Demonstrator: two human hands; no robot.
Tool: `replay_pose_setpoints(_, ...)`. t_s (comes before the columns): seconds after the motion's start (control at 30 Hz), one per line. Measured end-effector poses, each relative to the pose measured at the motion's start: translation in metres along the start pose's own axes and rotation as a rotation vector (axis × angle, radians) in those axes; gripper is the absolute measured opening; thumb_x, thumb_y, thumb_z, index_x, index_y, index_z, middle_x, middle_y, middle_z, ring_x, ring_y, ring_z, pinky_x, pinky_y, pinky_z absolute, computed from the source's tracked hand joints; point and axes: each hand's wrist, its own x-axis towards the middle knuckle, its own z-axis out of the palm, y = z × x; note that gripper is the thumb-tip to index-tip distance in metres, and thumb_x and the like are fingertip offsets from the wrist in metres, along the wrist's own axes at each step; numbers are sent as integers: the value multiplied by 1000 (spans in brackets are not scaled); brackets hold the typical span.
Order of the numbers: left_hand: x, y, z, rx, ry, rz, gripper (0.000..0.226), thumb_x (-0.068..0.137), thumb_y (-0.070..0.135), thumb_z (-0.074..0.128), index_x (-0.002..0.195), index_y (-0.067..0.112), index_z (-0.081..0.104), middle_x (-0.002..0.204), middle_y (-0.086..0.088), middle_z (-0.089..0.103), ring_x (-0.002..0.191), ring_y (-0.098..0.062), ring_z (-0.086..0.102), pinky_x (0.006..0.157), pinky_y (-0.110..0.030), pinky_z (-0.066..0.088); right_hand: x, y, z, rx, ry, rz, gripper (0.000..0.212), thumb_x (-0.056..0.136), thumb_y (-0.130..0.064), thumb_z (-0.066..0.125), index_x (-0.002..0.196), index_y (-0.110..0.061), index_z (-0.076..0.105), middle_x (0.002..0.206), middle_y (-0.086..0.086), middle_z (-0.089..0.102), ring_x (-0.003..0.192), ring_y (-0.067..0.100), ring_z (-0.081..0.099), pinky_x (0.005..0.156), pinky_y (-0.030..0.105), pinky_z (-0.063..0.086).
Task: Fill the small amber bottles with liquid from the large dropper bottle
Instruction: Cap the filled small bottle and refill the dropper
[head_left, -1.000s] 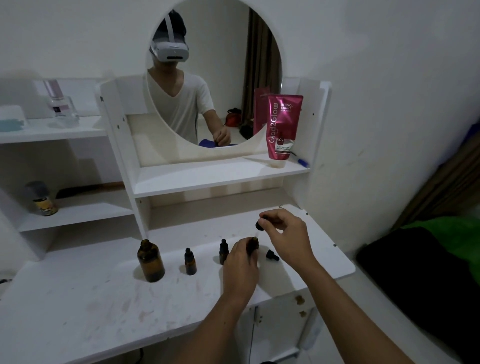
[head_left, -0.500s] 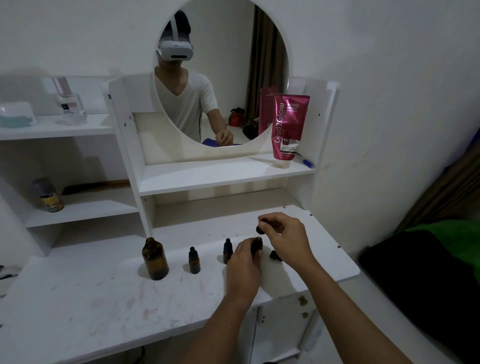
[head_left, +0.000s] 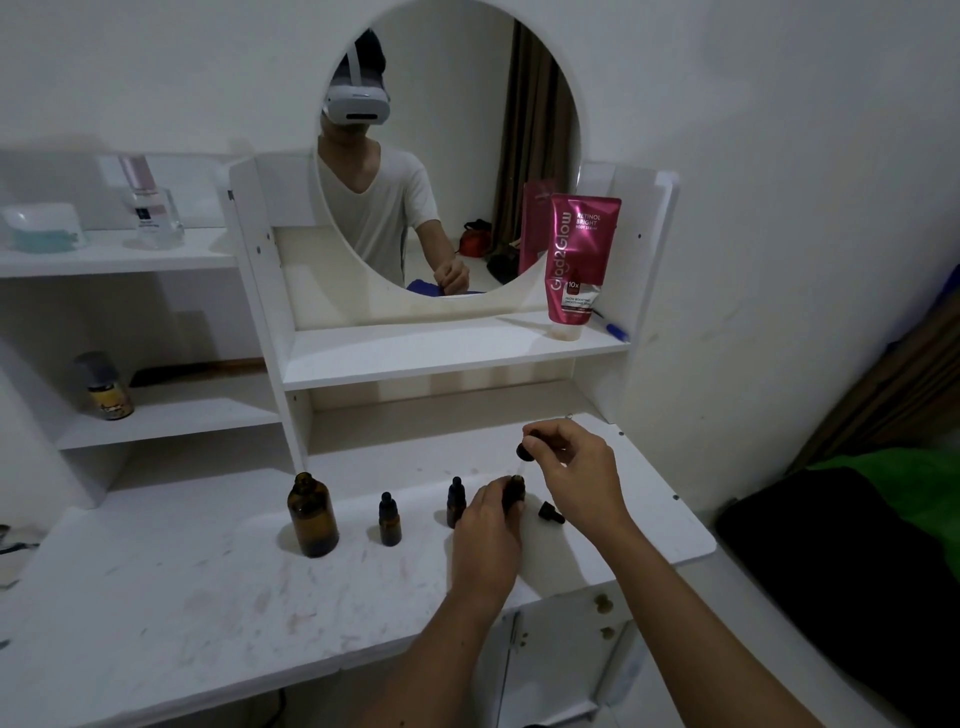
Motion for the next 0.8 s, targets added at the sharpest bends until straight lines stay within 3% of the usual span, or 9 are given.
replay_pose_setpoints(0.13, -2, -1, -2, 30, -22, -58, 32, 104, 31, 54, 133, 17, 59, 123, 2, 68, 115, -14, 63, 101, -32, 50, 1, -12, -8, 10, 53, -43, 13, 97, -15, 72, 109, -18, 77, 88, -9, 80, 91, 2, 75, 90, 19, 56)
replay_pose_setpoints(0.3, -15, -3, -15, 26, -70, -62, 36, 104, 30, 56, 138, 21, 58, 136, 4, 63, 123, -14, 60, 105, -34, 50, -1, -30, -12, 15, 105, -91, 12, 97, -15, 73, 108, -17, 77, 88, -11, 80, 87, 1, 74, 85, 11, 53)
replay_pose_setpoints(0.47, -31, -13, -42, -23, -109, -44, 42, 101, 31, 62, 141, 22, 57, 139, 7, 63, 127, -12, 59, 109, -35, 50, -9, -44, -8, 22, 126, -119, 13, 97, -17, 72, 109, -16, 76, 92, -8, 79, 90, 5, 76, 88, 18, 57)
replay_pose_setpoints(0.8, -55, -45, -136, -137, -131, -12, 27, 95, 27, 71, 121, 21, 72, 116, 13, 72, 105, 7, 65, 95, -14, 52, -25, -80, 49, 107, 23, -148, 14, 98, -17, 73, 111, -17, 76, 96, -10, 78, 92, -1, 73, 86, 11, 54)
